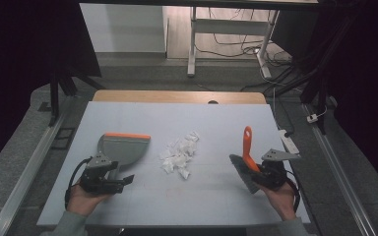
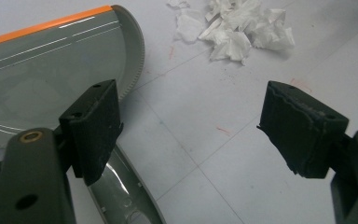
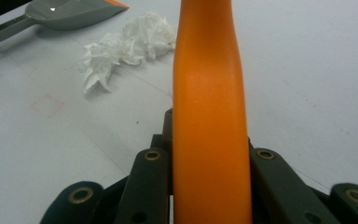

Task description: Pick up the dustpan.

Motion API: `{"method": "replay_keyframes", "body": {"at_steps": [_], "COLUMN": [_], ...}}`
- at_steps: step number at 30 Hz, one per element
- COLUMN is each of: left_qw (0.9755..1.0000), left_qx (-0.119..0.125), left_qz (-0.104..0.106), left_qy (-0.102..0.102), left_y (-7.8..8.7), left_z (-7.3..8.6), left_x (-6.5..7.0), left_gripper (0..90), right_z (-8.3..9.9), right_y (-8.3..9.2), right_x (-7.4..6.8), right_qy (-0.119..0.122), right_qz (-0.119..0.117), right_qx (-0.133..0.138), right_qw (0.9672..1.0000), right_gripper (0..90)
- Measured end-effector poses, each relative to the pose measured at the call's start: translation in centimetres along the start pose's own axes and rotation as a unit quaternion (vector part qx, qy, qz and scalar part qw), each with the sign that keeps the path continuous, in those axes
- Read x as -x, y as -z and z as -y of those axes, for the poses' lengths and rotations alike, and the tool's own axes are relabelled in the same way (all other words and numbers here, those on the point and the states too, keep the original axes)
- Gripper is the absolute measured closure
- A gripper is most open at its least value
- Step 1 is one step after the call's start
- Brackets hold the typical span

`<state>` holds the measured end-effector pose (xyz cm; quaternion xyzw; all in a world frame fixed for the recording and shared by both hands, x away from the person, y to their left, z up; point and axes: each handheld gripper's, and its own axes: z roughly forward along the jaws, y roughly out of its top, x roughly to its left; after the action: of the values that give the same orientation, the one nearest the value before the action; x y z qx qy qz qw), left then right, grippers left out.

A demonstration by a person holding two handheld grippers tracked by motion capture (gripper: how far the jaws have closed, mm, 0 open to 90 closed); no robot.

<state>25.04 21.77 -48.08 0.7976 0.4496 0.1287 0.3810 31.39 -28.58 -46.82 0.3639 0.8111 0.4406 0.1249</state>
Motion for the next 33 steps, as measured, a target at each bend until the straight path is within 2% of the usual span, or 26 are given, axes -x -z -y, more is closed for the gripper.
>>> {"method": "replay_keyframes", "body": {"at_steps": [6,14,20,23,29,33], "left_qw": [1.0,0.9999,0.9997,0.9995,0.9973,0.9937], "left_qx": [0.0,0.005,0.002,-0.007,-0.038,-0.05], "left_qz": [0.004,-0.014,-0.026,-0.028,-0.05,-0.074], "left_qy": [-0.007,-0.003,-0.002,0.009,0.038,0.067], "left_y": [0.4,1.3,1.4,1.3,0.7,0.3], "left_z": [-0.5,-0.8,-1.4,-1.9,-3.2,-3.1], "left_x": [0.7,0.6,0.5,0.3,-0.8,-2.0], "left_gripper": [20.9,18.3,17.4,18.1,17.8,17.1], "right_z": [0.1,0.0,0.0,0.1,0.1,0.1], "right_y": [0.1,0.1,0.3,0.4,0.3,0.3], "right_x": [0.0,-0.3,-0.2,-0.1,-0.2,-0.3], "right_qy": [-0.003,0.004,-0.002,-0.005,-0.004,-0.004], "right_qz": [0.004,0.006,0.005,0.006,0.006,0.007], "right_qx": [0.001,0.001,0.005,0.005,0.005,0.006], "right_qw": [1.0,1.0,1.0,1.0,1.0,1.0], "right_gripper": [76.3,76.3,76.3,76.3,76.3,76.3]}}
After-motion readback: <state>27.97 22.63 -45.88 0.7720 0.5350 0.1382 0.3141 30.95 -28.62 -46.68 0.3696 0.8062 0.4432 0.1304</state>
